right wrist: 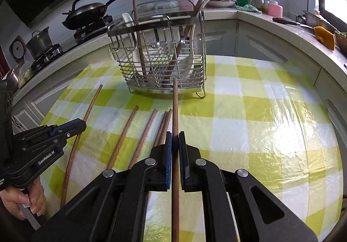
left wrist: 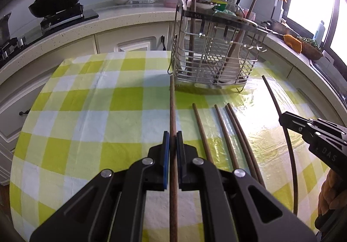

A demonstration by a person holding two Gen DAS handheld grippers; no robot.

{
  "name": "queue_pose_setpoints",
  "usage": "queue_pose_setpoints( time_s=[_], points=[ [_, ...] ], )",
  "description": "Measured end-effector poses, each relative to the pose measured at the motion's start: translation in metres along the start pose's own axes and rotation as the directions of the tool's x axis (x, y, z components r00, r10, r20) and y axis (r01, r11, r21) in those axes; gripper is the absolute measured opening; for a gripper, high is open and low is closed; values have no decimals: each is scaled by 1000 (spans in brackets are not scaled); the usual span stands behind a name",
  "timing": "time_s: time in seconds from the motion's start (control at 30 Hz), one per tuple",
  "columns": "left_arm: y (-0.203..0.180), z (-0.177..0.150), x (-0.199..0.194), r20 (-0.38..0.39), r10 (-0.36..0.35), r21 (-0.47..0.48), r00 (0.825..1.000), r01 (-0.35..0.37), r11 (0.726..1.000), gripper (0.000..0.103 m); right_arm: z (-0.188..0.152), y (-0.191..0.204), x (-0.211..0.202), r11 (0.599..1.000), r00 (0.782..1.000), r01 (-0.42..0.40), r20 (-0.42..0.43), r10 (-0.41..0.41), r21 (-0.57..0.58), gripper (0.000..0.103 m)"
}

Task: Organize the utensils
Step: 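Lift the chopstick upright with the right tool while the left tool raises its chopstick toward the holder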

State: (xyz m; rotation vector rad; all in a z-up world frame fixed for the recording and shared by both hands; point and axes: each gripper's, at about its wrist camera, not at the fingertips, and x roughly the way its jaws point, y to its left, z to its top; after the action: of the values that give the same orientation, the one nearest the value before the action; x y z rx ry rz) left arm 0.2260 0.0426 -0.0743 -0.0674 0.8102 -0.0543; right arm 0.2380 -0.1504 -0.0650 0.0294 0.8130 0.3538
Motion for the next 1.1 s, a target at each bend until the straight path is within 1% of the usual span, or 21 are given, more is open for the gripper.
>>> queue_pose_setpoints(
  time_s=[0.23,0.47,0.8,0.97,1.1],
  points=[
    [-10,8,-46,89,0,24,996,-2,1000,6,8,9,-40,1000,997,-1,82,3,-16,7],
    [-18,12,-89,172,2,52,985,-11,999,6,10,23,-80,999,988,21,153,-14,-42,7],
    [-29,4,-125,229,-8,85,973,-12,996,6,4,35,-119,998,977,28,212,-15,-57,7],
    [-32,-3,-138,242,-6,92,970,-16,996,6,1,38,-130,997,974,32,228,-16,-65,7],
    [-31,-2,-147,261,-4,95,965,-22,995,6,-1,39,-135,997,971,36,237,-19,-68,7]
  ],
)
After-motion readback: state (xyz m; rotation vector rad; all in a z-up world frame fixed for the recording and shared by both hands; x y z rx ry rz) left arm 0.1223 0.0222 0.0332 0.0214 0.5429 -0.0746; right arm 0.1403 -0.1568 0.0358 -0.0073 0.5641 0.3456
